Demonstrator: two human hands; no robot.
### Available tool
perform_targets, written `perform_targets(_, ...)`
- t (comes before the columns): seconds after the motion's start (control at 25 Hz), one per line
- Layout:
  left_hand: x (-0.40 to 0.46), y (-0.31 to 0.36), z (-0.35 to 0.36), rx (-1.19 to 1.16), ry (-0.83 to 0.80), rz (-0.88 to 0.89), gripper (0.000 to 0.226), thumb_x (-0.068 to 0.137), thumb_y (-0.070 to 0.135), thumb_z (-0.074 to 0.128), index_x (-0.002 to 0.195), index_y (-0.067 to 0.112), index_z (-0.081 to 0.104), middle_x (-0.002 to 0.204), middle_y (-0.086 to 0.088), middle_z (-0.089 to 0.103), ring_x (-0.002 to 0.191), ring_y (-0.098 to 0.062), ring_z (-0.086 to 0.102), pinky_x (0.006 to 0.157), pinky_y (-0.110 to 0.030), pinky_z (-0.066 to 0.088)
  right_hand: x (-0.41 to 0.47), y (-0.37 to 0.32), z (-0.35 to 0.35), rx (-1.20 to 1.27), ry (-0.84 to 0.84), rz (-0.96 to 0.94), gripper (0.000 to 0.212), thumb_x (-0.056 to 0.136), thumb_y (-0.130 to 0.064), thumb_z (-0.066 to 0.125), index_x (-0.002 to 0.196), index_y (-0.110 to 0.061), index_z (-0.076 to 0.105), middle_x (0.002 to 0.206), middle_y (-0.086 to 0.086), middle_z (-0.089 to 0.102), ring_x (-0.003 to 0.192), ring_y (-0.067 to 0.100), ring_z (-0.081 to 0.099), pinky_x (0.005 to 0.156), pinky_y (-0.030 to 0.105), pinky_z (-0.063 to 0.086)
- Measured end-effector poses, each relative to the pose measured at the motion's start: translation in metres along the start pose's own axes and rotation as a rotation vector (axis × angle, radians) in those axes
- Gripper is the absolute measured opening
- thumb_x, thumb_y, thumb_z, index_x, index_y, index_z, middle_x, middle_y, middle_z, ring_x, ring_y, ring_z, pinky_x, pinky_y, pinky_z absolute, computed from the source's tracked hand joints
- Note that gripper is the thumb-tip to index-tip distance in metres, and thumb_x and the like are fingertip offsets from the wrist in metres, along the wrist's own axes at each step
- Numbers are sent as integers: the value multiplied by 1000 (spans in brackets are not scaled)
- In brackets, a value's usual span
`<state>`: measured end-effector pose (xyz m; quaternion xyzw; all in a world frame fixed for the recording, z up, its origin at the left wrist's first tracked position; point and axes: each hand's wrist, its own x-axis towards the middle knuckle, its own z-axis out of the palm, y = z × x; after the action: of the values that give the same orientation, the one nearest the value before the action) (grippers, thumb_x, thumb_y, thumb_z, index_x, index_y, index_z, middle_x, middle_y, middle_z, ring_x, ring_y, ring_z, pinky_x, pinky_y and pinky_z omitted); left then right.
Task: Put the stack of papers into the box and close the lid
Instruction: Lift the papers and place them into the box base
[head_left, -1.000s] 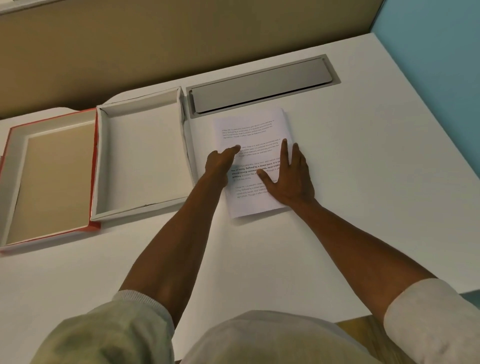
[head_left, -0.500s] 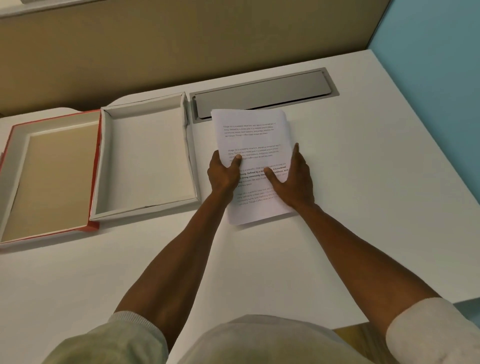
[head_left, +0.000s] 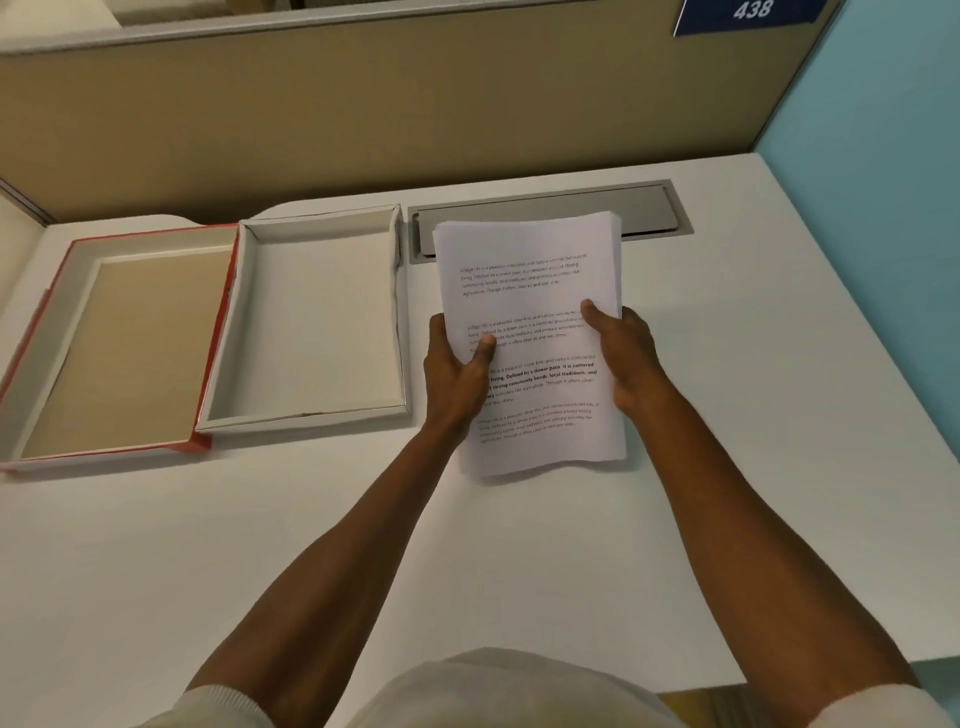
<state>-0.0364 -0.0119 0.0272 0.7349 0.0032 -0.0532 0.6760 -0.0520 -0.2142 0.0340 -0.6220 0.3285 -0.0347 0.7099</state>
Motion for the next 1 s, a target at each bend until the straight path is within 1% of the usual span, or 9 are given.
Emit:
perform_targets(0.08, -2, 8, -3, 4, 15, 42, 35, 87, 40, 68, 112, 45, 44, 106, 22, 66, 92, -11, 73, 78, -40, 66, -14, -4, 7, -13, 56, -122, 27, 93, -40, 64, 111, -21, 60, 103, 2, 72, 88, 21, 73, 62, 29, 60)
perform_targets(0.2, -3, 25, -11, -10, -11, 148, 39, 90, 42, 69, 112, 60, 43, 107, 30, 66, 99, -7, 72, 76, -37, 66, -40, -7, 7, 20, 47, -370, 16, 95, -46, 58, 108, -36, 57, 102, -5, 71, 90, 17, 73, 68, 31, 62)
perform_targets(0.28, -5, 28, -14, -3, -19, 168, 42, 90, 41, 68, 118, 61, 43, 112, 30, 64, 106, -6, 69, 79, -37, 65, -55, -2, 4, 31, -8, -473, 13, 97, -46, 54, 110, -49, 54, 108, -12, 69, 99, 14, 70, 74, 32, 62)
perform_targets(0.48, -15, 9, -21, -28, -28, 167, 55, 88, 20, 75, 137, 21, 49, 125, 3, 65, 118, -21, 64, 91, -47, 61, -76, 19, 0, -28, -44, -530, 45, 93, -26, 63, 117, -60, 47, 113, -29, 63, 109, 4, 63, 81, 20, 57)
perform_targets(0.6, -14, 14, -19, -60, -11, 110, 47, 89, 13, 73, 133, 17, 56, 121, -1, 69, 114, -23, 66, 90, -52, 61, -74, 19, 5, 25, 5, -495, 45, 89, -20, 66, 113, -55, 53, 114, -19, 66, 109, 11, 64, 86, 30, 59)
perform_targets(0.68, -19, 14, -17, -51, 14, 113, 47, 89, 14, 73, 133, 19, 57, 119, 5, 70, 111, -18, 68, 89, -48, 62, -73, 20, 2, 44, 22, -492, 41, 89, -20, 66, 113, -51, 55, 114, -13, 66, 108, 16, 65, 86, 35, 60)
perform_targets(0.84, -37, 1, -25, -59, -27, 153, 48, 88, 22, 73, 133, 19, 55, 122, 0, 68, 115, -24, 66, 91, -47, 62, -80, 34, -8, 14, -8, -505, 46, 89, -21, 68, 127, -40, 52, 116, -15, 64, 109, 7, 63, 83, 24, 59)
perform_targets(0.92, -42, -6, -25, -28, -37, 139, 50, 88, 19, 73, 134, 14, 54, 123, -2, 67, 116, -25, 65, 93, -47, 61, -82, 41, -11, -8, -12, -483, 52, 91, -14, 69, 137, -26, 48, 119, -13, 62, 113, 9, 61, 88, 26, 58)
perform_targets(1.0, -42, -7, -24, -22, -30, 115, 48, 88, 13, 72, 134, 13, 55, 121, 3, 68, 115, -21, 65, 94, -45, 61, -80, 42, -11, -11, -11, -465, 53, 91, -10, 68, 139, -23, 47, 120, -11, 63, 114, 11, 61, 90, 28, 58)
